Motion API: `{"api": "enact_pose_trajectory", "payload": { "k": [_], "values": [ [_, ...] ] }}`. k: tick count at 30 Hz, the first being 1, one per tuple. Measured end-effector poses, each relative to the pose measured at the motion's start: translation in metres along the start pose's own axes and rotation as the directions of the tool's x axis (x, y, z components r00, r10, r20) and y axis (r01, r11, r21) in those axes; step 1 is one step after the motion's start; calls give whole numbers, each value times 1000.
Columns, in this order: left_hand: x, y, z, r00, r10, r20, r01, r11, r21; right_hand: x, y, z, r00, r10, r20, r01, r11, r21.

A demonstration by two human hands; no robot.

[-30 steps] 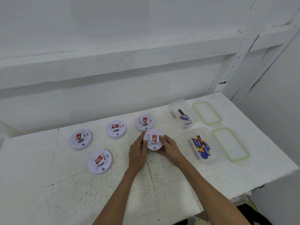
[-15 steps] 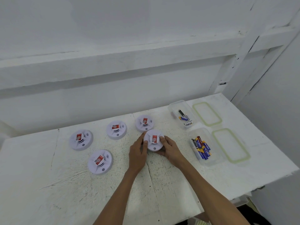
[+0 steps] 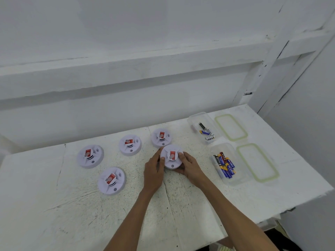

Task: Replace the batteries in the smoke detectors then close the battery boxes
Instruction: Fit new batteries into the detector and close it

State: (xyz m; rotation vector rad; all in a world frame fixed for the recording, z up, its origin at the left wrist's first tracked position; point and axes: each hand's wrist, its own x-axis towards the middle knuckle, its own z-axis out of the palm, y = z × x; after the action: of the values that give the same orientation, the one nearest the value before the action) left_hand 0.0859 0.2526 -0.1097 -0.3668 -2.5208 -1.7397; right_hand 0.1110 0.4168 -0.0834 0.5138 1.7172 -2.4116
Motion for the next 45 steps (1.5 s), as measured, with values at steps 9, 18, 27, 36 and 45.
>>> {"api": "enact_pose_trajectory", "payload": {
  "k": [9, 18, 27, 36, 45],
  "values": [
    [0, 2, 0, 1000, -2, -1, 2, 1000, 4, 0, 1, -1, 1000, -1, 5, 1, 1000, -3],
    [-1, 5, -2, 1000, 0, 0, 0, 1000, -8, 2, 2, -1, 1000, 5, 0, -5, 1000, -6],
    [-1, 6, -1, 1000, -5, -3, 5, 1000, -5, -1, 0, 1, 1000, 6, -3, -6, 1000, -23],
    [-1, 6, -2, 999, -32, 10, 32, 999, -13, -3, -3, 1, 1000, -3, 6, 4, 999, -34],
    [-17, 2, -12, 998, 12, 60, -11, 1000, -20, -1, 2, 17, 996, 8, -93, -20, 991, -131]
  ]
}}
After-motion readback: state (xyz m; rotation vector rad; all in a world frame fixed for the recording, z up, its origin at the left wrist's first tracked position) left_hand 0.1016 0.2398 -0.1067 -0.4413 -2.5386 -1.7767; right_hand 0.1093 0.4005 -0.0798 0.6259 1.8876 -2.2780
